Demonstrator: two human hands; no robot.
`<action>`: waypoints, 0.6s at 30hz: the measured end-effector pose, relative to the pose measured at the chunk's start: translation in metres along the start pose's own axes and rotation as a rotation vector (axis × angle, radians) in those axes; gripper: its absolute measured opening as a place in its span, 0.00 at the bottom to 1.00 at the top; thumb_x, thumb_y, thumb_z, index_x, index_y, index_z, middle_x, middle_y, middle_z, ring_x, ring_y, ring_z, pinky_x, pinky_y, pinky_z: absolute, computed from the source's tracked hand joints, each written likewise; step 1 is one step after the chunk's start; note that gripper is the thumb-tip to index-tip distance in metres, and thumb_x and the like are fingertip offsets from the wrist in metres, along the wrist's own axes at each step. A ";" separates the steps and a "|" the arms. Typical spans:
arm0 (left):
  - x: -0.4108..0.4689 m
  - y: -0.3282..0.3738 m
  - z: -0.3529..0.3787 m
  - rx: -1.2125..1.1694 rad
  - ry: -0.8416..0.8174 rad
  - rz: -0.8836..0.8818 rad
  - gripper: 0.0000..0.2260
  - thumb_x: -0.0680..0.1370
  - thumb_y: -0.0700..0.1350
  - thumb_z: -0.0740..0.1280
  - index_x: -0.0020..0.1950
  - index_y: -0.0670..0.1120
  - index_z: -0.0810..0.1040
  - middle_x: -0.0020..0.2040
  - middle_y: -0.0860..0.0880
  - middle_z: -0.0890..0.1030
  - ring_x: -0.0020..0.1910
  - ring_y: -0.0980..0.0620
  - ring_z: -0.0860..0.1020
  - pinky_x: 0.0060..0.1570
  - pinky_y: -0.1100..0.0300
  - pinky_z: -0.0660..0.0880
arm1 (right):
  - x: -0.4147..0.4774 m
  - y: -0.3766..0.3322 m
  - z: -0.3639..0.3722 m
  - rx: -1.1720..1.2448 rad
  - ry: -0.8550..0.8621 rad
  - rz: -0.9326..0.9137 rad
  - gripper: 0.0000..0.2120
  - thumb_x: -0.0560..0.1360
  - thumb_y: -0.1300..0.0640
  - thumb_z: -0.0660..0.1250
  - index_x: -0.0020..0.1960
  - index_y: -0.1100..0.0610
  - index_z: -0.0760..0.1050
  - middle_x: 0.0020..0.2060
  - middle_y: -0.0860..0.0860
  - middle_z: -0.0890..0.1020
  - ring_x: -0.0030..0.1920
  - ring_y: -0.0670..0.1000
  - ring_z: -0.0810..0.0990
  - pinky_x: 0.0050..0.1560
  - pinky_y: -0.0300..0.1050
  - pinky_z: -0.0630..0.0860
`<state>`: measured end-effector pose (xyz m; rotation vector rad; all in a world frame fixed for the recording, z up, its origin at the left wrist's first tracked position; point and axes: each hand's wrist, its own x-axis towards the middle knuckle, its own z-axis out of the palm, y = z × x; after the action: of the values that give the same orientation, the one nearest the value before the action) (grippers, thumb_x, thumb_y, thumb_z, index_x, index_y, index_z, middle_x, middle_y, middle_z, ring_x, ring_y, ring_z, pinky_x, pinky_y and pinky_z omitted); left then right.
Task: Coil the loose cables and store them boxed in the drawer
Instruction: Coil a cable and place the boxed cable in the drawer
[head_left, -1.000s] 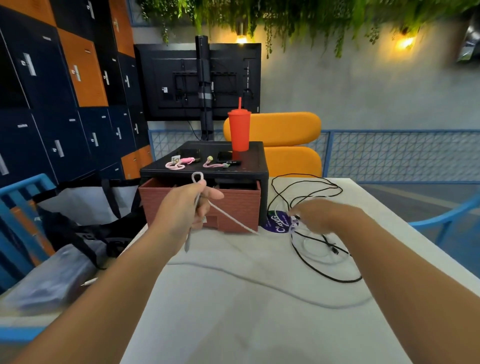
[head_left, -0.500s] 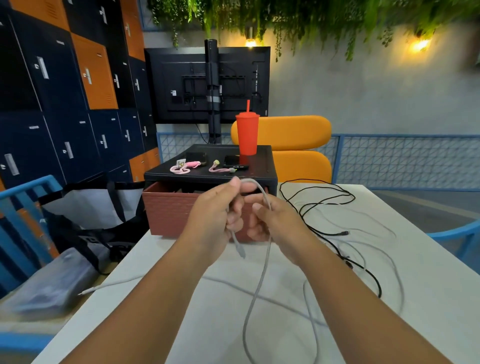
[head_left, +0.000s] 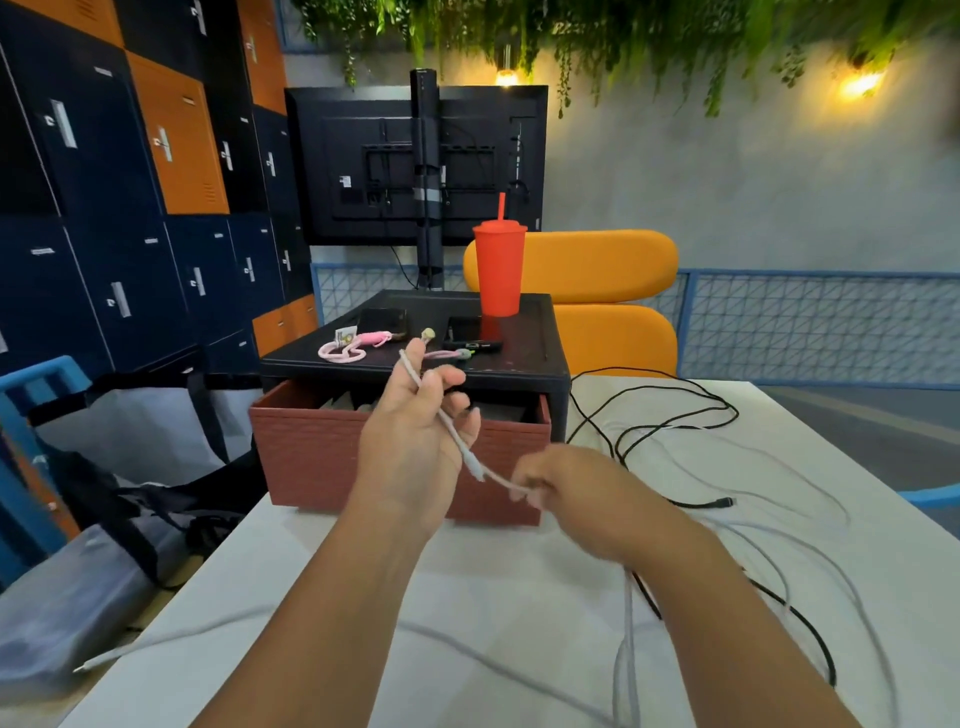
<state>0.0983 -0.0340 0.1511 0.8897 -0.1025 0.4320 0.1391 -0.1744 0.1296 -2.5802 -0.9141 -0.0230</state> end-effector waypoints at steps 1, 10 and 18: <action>0.004 -0.002 0.003 0.064 -0.003 0.027 0.18 0.82 0.38 0.53 0.69 0.51 0.67 0.37 0.53 0.76 0.35 0.57 0.71 0.46 0.59 0.72 | 0.002 -0.004 0.004 -0.003 -0.050 -0.036 0.11 0.77 0.63 0.60 0.49 0.50 0.77 0.45 0.49 0.77 0.47 0.51 0.75 0.46 0.43 0.71; 0.024 -0.018 -0.012 1.097 -0.384 0.170 0.15 0.80 0.37 0.58 0.65 0.44 0.74 0.45 0.57 0.81 0.45 0.62 0.78 0.49 0.75 0.69 | 0.007 0.004 -0.015 0.090 -0.076 0.000 0.15 0.75 0.66 0.58 0.39 0.46 0.70 0.33 0.43 0.71 0.35 0.44 0.71 0.38 0.39 0.69; 0.022 -0.023 -0.022 1.197 -0.426 0.022 0.12 0.81 0.46 0.57 0.52 0.48 0.79 0.28 0.56 0.74 0.29 0.60 0.71 0.36 0.61 0.71 | 0.006 0.008 -0.018 -0.012 0.300 0.060 0.08 0.78 0.49 0.61 0.40 0.49 0.70 0.33 0.48 0.76 0.38 0.49 0.73 0.36 0.43 0.66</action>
<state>0.1255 -0.0223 0.1262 2.1578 -0.2545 0.2921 0.1505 -0.1834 0.1443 -2.5221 -0.7266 -0.3885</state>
